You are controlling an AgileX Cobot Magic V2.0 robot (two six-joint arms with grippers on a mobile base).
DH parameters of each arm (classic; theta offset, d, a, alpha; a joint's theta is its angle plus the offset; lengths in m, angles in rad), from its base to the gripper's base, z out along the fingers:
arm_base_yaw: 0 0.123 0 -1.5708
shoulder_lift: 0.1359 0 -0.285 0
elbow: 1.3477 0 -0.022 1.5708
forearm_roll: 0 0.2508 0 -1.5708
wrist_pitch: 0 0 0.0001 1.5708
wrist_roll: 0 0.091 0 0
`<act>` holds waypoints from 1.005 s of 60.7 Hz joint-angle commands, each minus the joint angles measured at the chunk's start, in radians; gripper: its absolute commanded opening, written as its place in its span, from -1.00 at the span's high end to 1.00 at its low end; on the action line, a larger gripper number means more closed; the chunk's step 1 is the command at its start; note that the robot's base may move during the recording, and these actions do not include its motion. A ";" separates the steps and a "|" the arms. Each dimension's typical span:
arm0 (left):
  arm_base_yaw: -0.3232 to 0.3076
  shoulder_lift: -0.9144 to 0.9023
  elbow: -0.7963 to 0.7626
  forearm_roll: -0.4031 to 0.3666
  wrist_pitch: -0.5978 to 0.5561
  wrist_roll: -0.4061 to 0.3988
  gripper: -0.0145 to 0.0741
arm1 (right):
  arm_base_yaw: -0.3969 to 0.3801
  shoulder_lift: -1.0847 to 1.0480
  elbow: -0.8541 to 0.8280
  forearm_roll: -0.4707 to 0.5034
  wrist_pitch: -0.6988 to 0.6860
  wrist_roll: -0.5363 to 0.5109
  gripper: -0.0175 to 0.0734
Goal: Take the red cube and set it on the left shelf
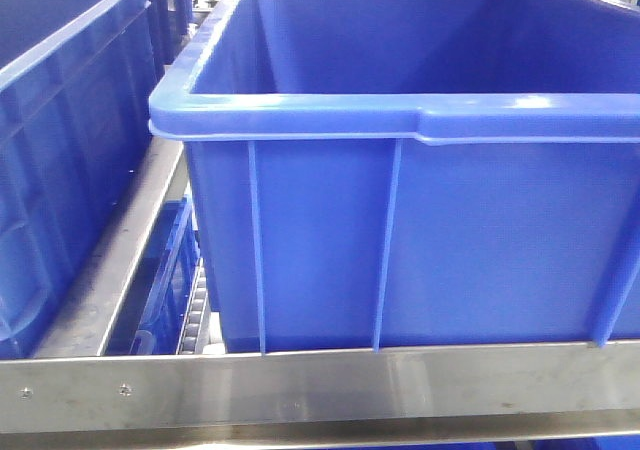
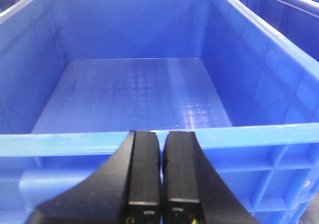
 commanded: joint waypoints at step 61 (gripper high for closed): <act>-0.007 -0.015 0.023 -0.007 -0.086 -0.001 0.44 | -0.109 -0.099 0.321 0.025 -0.456 0.019 0.52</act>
